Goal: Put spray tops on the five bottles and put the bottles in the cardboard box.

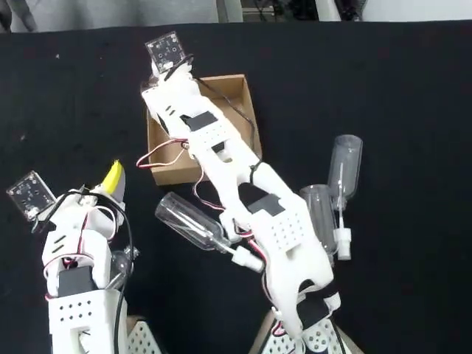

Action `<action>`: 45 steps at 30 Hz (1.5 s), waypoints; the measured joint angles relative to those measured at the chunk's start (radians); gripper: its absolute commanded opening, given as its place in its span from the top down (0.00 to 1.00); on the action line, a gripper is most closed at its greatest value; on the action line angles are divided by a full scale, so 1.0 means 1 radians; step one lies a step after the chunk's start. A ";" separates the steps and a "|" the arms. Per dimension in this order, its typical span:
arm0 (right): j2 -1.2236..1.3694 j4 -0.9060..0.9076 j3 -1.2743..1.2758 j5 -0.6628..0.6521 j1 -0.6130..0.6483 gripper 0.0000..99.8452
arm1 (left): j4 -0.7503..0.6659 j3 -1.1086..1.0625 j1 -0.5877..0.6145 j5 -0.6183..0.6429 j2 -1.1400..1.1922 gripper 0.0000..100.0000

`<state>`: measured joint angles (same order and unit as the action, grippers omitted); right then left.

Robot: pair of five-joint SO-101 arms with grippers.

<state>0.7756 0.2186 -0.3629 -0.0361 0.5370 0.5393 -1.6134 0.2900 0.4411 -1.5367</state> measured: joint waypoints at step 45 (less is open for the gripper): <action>-0.410 0.173 0.430 -0.002 -0.006 0.68 | 0.000 0.000 0.000 0.000 0.000 0.72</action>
<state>0.3659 0.3920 0.0667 -0.0376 0.5309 0.5393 -1.6134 0.2900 0.4411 -1.5367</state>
